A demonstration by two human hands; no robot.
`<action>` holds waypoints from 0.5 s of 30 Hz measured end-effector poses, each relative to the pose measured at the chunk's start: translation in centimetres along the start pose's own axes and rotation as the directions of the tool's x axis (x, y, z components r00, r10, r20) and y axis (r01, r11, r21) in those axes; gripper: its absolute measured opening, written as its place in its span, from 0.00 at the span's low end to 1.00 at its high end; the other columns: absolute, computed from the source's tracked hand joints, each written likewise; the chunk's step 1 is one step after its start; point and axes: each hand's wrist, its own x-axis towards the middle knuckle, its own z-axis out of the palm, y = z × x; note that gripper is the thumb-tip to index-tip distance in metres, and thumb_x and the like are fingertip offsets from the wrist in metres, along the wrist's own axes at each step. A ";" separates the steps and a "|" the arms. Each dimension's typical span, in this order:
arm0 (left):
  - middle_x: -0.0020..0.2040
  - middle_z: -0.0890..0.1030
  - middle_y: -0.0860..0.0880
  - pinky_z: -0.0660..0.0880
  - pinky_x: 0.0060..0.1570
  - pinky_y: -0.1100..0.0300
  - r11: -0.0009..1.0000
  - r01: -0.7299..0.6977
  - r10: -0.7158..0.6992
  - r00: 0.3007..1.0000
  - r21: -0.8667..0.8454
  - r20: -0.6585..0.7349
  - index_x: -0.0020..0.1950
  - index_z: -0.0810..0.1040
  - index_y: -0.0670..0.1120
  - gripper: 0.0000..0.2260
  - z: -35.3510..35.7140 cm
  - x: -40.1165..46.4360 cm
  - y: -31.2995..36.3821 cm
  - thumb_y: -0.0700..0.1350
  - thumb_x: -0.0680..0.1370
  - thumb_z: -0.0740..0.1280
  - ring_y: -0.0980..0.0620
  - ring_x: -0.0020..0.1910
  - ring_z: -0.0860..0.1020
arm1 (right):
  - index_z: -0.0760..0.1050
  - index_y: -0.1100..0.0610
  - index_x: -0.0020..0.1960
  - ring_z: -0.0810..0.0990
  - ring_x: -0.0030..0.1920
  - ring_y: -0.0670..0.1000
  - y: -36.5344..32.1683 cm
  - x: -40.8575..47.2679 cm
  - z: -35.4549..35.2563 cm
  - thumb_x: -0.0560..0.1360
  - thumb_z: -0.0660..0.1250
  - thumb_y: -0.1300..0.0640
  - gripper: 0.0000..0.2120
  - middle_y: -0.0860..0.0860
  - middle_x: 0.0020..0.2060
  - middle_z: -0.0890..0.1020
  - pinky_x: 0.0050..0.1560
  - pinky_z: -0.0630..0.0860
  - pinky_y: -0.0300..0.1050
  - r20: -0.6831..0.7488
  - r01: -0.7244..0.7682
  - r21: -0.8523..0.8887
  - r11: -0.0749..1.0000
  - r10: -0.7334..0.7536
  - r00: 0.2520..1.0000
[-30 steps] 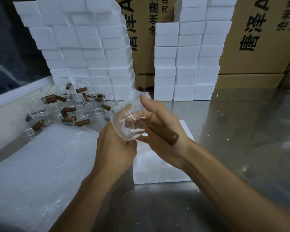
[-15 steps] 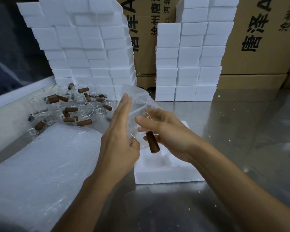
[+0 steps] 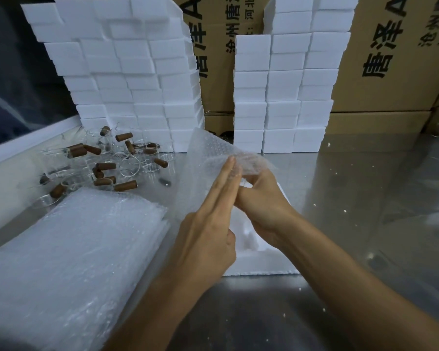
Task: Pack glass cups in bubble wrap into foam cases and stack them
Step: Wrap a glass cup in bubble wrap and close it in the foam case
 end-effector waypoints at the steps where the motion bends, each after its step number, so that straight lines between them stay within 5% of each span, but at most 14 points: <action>1: 0.79 0.44 0.66 0.81 0.46 0.48 1.000 -0.003 0.003 1.000 -0.005 0.005 0.76 0.41 0.61 0.50 0.2 -0.1 0.3 0.27 0.69 0.66 0.38 0.55 0.80 | 0.78 0.56 0.50 0.82 0.46 0.47 0.1 0.0 0.1 0.74 0.68 0.70 0.11 0.51 0.42 0.83 0.53 0.81 0.50 -0.013 0.037 -0.021 0.999 -0.037 0.999; 5: 0.80 0.49 0.64 0.78 0.56 0.54 0.992 -0.014 0.016 1.000 -0.127 0.018 0.78 0.49 0.57 0.46 0.8 -0.1 1.3 0.30 0.70 0.69 0.52 0.49 0.79 | 0.73 0.61 0.56 0.81 0.42 0.55 0.4 -0.1 -0.2 0.72 0.75 0.67 0.15 0.58 0.42 0.81 0.46 0.80 0.48 0.017 0.124 -0.066 0.990 -0.123 0.992; 7: 0.79 0.51 0.65 0.78 0.53 0.59 0.974 -0.041 0.049 0.998 -0.222 0.032 0.79 0.53 0.55 0.43 0.7 -0.1 1.6 0.31 0.71 0.68 0.53 0.47 0.78 | 0.73 0.62 0.44 0.79 0.33 0.50 0.7 -0.1 -0.5 0.73 0.74 0.65 0.08 0.55 0.33 0.79 0.36 0.77 0.45 0.032 0.072 -0.104 0.992 -0.069 0.997; 9: 0.80 0.53 0.63 0.76 0.49 0.65 0.945 -0.093 0.111 0.993 -0.315 0.041 0.79 0.60 0.52 0.38 0.5 -0.2 1.9 0.32 0.72 0.68 0.56 0.37 0.79 | 0.69 0.56 0.35 0.73 0.26 0.41 1.0 -0.2 -0.9 0.75 0.70 0.67 0.14 0.45 0.24 0.73 0.30 0.71 0.36 0.029 0.011 -0.164 0.986 -0.006 1.000; 11: 0.79 0.57 0.59 0.74 0.42 0.67 0.910 -0.140 0.157 0.987 -0.390 0.013 0.74 0.69 0.49 0.31 0.2 -0.2 2.2 0.34 0.72 0.67 0.56 0.28 0.77 | 0.70 0.51 0.38 0.79 0.33 0.40 1.0 -0.3 -1.4 0.77 0.63 0.71 0.16 0.43 0.30 0.80 0.36 0.78 0.37 -0.017 -0.028 -0.075 0.997 0.027 0.999; 13: 0.75 0.67 0.54 0.72 0.32 0.66 0.905 -0.173 0.133 0.983 -0.389 -0.129 0.64 0.76 0.46 0.22 -0.3 0.1 2.0 0.37 0.70 0.66 0.53 0.23 0.73 | 0.74 0.53 0.43 0.84 0.45 0.51 0.6 0.1 -1.5 0.76 0.63 0.71 0.13 0.53 0.41 0.84 0.49 0.81 0.48 -0.034 -0.032 0.011 0.999 0.032 0.999; 15: 0.64 0.77 0.50 0.71 0.26 0.60 0.938 -0.182 0.073 0.936 -0.295 -0.344 0.56 0.77 0.46 0.15 -1.0 0.5 1.1 0.40 0.70 0.64 0.53 0.24 0.71 | 0.77 0.54 0.44 0.83 0.44 0.53 0.1 0.7 -1.6 0.72 0.70 0.68 0.09 0.51 0.39 0.83 0.46 0.81 0.48 -0.006 -0.001 0.008 1.000 0.001 1.000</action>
